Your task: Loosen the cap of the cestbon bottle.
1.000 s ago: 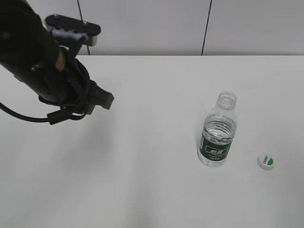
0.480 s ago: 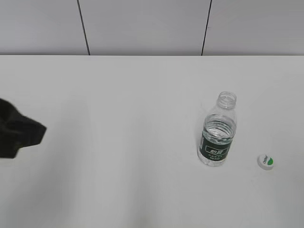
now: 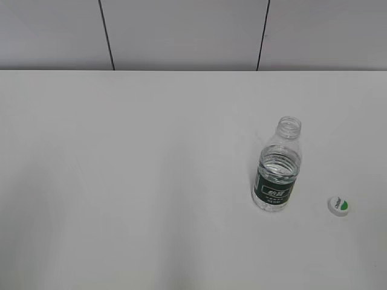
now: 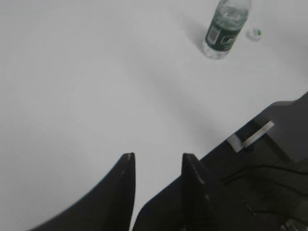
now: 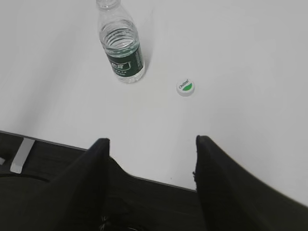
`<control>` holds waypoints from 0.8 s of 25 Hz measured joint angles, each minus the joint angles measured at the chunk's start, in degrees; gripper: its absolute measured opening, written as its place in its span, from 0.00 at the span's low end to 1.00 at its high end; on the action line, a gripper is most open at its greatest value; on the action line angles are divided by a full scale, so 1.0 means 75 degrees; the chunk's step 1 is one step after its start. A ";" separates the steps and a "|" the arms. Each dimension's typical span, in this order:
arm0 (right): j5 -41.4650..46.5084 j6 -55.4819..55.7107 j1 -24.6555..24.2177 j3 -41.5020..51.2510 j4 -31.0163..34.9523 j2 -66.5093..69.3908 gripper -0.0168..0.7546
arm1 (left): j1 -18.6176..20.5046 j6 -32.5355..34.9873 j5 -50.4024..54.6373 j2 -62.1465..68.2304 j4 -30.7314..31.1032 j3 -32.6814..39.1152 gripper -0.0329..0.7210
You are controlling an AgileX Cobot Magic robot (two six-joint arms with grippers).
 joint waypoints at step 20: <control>-0.0227 -0.0200 0.0000 0.0719 -0.0318 -0.1026 0.58 | 0.0000 0.0904 0.1254 -0.2145 -0.0597 0.0060 0.38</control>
